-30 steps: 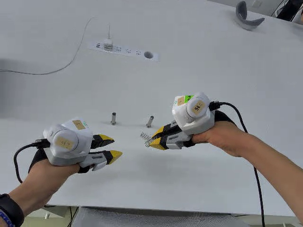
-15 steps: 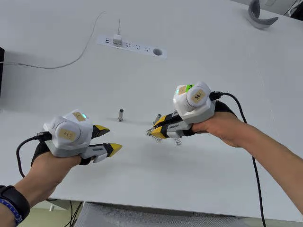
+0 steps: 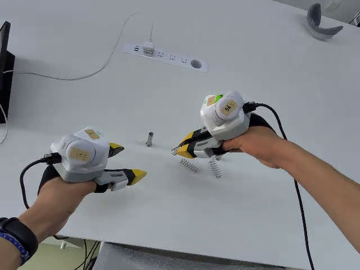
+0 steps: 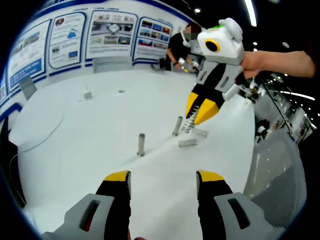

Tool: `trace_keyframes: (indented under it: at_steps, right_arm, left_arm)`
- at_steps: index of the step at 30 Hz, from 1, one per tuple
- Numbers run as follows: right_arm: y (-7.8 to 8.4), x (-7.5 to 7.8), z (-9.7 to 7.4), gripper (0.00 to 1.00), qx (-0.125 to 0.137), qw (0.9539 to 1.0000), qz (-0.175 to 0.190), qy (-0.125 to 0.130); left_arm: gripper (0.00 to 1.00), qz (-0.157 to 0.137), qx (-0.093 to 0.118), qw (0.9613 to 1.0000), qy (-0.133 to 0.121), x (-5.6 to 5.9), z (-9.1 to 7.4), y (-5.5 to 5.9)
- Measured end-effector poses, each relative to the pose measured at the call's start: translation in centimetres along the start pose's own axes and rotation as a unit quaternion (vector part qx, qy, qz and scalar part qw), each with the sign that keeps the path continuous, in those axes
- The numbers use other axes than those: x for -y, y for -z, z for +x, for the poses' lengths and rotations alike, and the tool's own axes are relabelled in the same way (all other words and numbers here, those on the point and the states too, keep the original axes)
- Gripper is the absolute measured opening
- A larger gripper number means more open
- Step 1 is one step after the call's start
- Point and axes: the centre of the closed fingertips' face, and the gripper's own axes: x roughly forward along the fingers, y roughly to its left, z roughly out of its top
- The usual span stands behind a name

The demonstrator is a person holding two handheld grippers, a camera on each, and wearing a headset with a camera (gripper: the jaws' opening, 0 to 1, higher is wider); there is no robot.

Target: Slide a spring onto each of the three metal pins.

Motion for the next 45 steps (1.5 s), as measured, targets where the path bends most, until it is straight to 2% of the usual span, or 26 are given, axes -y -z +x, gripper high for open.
trace_keyframes:
  at_steps: [3, 7, 15, 22, 31, 45]
  right_arm:
    - [-0.4, 0.4, 0.4, 0.12, -0.003, 1.0000, -0.005, -0.002]
    - [-1.0, 1.1, 0.8, 0.12, -0.007, 0.9999, -0.014, -0.003]
    - [-2.0, 2.2, 1.9, 0.12, -0.012, 0.9996, -0.025, -0.005]
    - [-3.1, 2.9, 2.5, 0.12, -0.019, 0.9991, -0.039, -0.007]
    - [-4.2, 2.7, 3.2, 0.12, -0.029, 0.9980, -0.055, -0.014]
    - [-4.1, 2.6, 4.5, 0.12, -0.047, 0.9962, -0.067, -0.029]
  left_arm:
    - [0.57, -0.004, 0.002, 1.0000, -0.004, -0.3, -0.2, 0.0]
    - [0.62, -0.018, 0.016, 0.9997, -0.004, -0.6, -0.4, -0.4]
    - [0.69, -0.021, 0.009, 0.9997, -0.005, -0.8, -0.9, 0.0]
    - [0.71, -0.027, 0.008, 0.9996, -0.008, -1.0, -1.4, 0.4]
    - [0.72, -0.032, 0.008, 0.9994, -0.008, -1.0, -1.8, 0.7]
    - [0.72, -0.043, 0.005, 0.9990, -0.007, -1.0, -2.1, 1.7]
